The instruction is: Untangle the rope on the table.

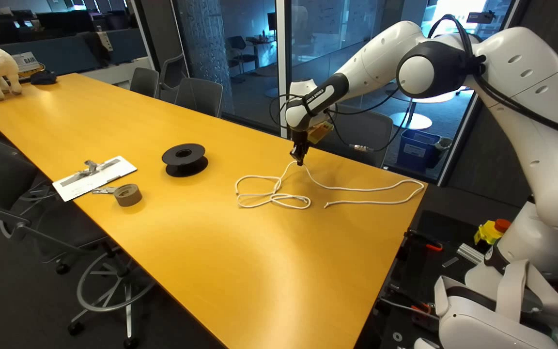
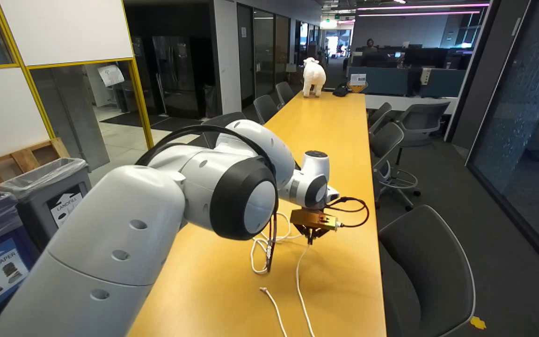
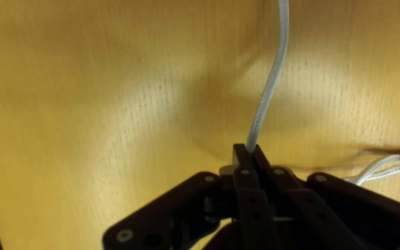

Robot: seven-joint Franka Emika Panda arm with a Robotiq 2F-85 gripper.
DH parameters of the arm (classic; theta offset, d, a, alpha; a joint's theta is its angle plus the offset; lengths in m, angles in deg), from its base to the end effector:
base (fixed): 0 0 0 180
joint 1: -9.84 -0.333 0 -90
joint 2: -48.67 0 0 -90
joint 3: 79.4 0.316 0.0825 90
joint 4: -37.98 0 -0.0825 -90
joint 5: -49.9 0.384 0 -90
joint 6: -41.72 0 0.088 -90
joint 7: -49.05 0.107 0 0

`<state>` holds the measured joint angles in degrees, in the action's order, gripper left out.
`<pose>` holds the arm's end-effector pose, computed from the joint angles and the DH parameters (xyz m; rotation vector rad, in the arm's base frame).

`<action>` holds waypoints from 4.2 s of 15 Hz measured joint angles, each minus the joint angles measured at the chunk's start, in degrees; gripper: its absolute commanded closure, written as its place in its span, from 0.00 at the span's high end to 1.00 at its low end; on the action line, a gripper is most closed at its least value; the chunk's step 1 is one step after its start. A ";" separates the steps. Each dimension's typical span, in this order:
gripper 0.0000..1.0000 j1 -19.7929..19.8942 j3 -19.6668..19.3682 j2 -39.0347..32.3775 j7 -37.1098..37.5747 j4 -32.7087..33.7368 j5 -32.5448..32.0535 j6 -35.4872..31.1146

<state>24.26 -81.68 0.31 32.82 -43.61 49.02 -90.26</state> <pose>0.7008 -0.2047 0.1945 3.0917 0.0243 0.0353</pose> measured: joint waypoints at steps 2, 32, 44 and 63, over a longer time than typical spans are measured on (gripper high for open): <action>0.02 -0.21 -1.72 0.62 4.36 -0.29 -0.01 0.00; 0.97 -2.54 -9.64 -2.24 28.37 2.31 -1.52 7.98; 1.00 -10.68 -2.09 -0.69 17.37 0.62 -2.63 12.20; 1.00 -12.41 5.31 5.70 5.58 -16.19 -2.94 -1.97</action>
<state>11.86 -76.37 6.02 38.40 -59.80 46.07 -92.23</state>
